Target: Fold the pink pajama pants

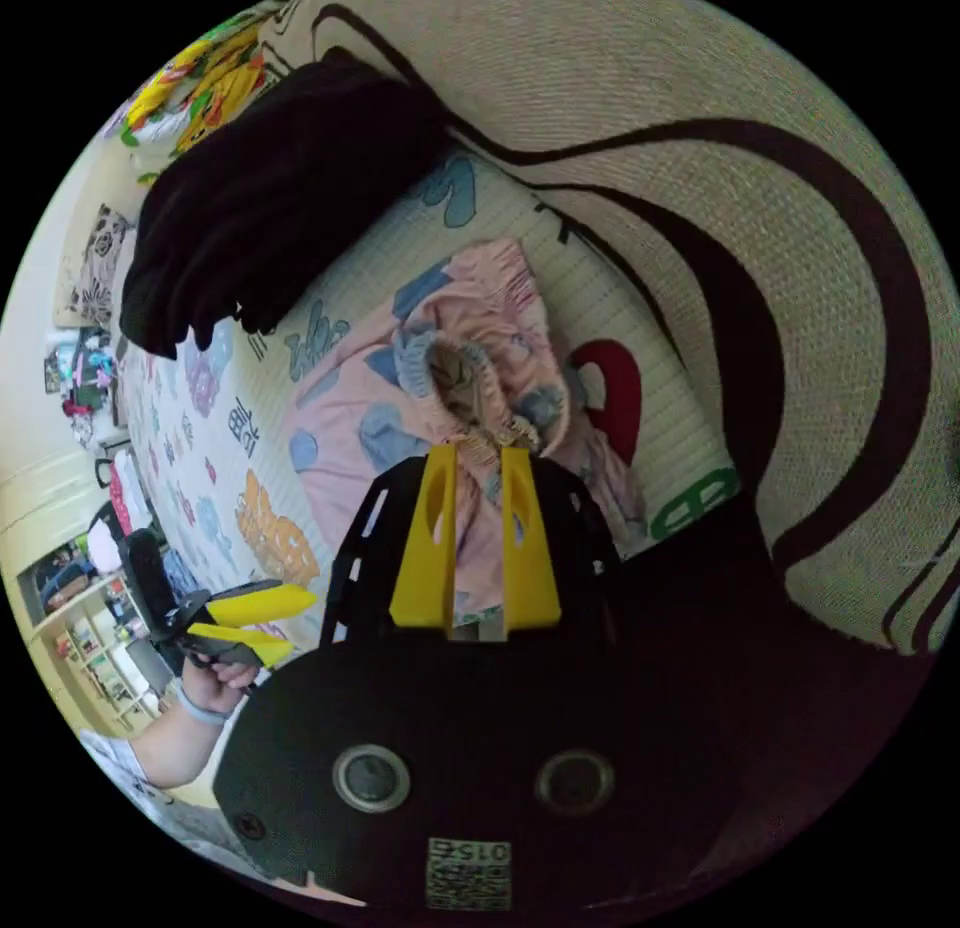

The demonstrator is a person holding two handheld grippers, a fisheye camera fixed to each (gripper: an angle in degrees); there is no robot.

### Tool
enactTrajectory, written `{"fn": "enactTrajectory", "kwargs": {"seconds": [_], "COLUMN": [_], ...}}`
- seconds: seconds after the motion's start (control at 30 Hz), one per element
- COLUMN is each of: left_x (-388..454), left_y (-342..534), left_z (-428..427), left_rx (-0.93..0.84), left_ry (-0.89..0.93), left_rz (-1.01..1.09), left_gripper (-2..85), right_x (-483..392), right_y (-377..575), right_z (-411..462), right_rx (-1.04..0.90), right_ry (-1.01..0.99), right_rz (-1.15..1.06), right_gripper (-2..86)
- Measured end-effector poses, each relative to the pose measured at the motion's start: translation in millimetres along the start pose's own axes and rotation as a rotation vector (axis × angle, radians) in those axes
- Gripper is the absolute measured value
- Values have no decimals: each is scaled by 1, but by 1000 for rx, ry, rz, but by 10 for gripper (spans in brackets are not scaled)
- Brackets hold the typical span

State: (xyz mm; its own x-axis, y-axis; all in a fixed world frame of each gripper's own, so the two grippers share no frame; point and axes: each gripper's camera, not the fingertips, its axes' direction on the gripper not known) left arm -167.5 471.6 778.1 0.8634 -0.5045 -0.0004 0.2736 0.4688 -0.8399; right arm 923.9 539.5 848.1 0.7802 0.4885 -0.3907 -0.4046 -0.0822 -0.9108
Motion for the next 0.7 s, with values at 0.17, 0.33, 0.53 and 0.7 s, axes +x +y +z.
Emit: {"fn": "enactTrajectory", "kwargs": {"seconds": [0.17, 0.33, 0.53, 0.7], "left_x": [-25, -41, -92, -172], "left_y": [47, 118, 268, 417], "left_z": [-44, -114, -266, -367], "left_rx": [63, 164, 596, 792], "left_ry": [-56, -81, -125, -143], "left_rz": [-14, 43, -121, -467], "left_gripper": [144, 249, 265, 237], "right_x": [-56, -205, -427, -572], "right_y": [0, 47, 115, 177], "right_z": [-14, -21, 35, 130], "right_rx": [-25, -26, -244, -577], "right_ry": [-212, -630, -910, -696], "right_rz": [-198, -499, -884, -1042], "right_gripper": [12, 5, 6, 11]}}
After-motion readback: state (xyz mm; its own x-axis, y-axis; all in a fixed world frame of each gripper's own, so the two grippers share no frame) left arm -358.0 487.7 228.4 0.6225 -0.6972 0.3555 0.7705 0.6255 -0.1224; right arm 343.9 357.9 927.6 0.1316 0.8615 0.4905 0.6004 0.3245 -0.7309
